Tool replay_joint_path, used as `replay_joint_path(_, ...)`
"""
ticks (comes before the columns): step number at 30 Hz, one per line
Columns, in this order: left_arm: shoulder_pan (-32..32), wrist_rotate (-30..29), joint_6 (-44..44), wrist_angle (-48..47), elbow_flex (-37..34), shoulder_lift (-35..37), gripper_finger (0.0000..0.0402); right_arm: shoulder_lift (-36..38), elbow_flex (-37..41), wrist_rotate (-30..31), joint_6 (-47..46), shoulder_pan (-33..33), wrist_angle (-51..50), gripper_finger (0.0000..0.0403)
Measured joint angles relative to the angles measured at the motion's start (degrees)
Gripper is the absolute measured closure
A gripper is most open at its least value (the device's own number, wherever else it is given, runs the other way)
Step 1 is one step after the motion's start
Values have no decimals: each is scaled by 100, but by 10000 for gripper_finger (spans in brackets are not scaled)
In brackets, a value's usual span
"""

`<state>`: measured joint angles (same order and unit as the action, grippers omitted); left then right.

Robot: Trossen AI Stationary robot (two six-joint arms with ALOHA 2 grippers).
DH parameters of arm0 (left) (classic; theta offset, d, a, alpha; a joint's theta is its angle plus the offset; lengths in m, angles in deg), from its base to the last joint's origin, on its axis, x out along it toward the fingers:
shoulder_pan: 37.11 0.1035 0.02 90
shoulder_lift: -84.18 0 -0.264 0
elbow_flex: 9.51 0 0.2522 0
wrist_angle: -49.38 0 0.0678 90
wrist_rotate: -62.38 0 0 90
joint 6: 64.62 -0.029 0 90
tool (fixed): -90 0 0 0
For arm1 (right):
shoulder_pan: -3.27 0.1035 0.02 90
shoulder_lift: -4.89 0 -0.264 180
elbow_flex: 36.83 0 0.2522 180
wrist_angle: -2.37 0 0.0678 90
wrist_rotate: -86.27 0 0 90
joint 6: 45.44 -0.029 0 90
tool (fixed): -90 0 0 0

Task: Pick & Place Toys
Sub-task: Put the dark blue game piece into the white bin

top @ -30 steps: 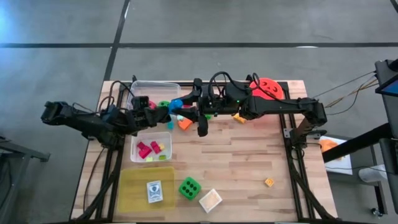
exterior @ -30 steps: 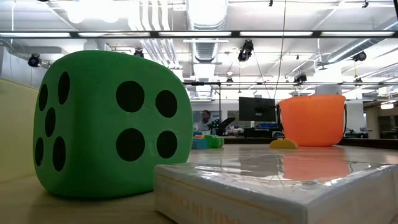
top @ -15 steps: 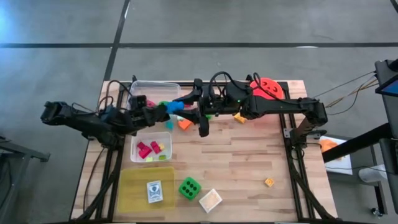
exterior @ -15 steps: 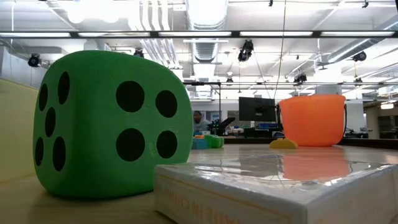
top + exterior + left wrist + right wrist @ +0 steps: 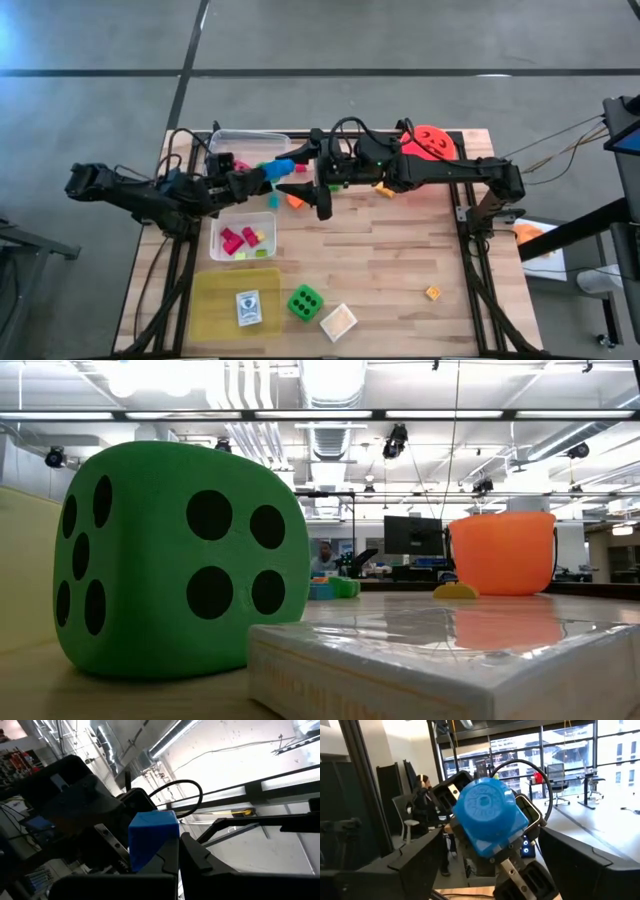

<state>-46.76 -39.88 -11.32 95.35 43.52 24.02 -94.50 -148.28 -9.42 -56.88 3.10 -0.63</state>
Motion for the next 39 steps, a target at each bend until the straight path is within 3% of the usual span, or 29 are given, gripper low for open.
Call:
replay_joint_path(5,0,60,2,-322,-7,256,401,141,-2,-18,-327,0,-448,79)
replay_joint_path(10,-1,143,49,-1974,71,876,401,415,0,-20,-952,0,-1705,79)
replay_joint_path(14,-2,159,119,-4388,428,1425,401,716,0,-34,-1444,0,-3144,78)
replay_joint_path(18,-4,181,229,-7615,1260,1666,401,946,0,-35,-1558,2,-4543,78)
replay_joint_path(22,-17,242,354,-10464,2215,1323,401,1045,0,-35,-1558,89,-5483,78)
replay_joint_path(26,-64,580,371,-12220,2832,708,401,1058,0,-39,-1561,161,-6048,78)
replay_joint_path(31,-185,1207,77,-13261,2994,-77,401,1068,0,-38,-1561,224,-6318,78)
replay_joint_path(35,-372,1611,-187,-13516,2766,-549,401,1068,0,-61,-1559,296,-6430,78)
replay_joint_path(39,-523,1639,-226,-13539,2560,-832,401,1071,12,-81,-1530,380,-6609,78)
